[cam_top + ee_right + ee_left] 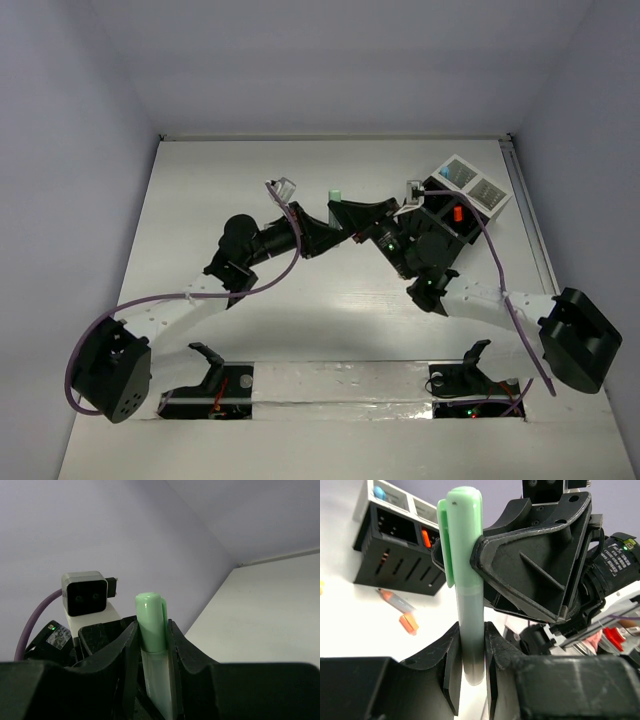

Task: Sort the stationery into containers
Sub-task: Close the pen cap on the pen, then place the pen in the storage box, then move the pen cap to the center of the board.

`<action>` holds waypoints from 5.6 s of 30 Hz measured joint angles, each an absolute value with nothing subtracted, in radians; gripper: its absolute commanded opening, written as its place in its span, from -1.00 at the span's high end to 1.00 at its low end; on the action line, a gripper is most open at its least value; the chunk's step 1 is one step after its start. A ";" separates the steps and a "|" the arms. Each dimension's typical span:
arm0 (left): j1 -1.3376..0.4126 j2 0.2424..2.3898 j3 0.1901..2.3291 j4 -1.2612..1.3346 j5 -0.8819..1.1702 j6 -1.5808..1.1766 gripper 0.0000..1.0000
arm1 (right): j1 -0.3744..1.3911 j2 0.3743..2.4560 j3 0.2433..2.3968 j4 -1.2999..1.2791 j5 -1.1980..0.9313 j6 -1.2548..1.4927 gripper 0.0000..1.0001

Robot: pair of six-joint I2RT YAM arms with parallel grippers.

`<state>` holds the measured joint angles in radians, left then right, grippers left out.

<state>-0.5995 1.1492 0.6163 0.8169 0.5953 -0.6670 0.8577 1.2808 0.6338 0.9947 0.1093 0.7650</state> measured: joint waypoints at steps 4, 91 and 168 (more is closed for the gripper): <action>-0.601 1.149 0.616 0.826 0.615 -0.686 1.00 | 0.864 1.247 0.626 0.976 0.120 0.762 1.00; -0.610 0.638 0.155 0.740 0.345 -0.586 -0.98 | 0.073 1.720 1.105 0.590 0.507 0.024 0.04; -0.628 0.613 0.155 0.743 0.362 -0.588 -0.95 | 0.543 1.563 0.876 -0.391 0.180 0.508 0.11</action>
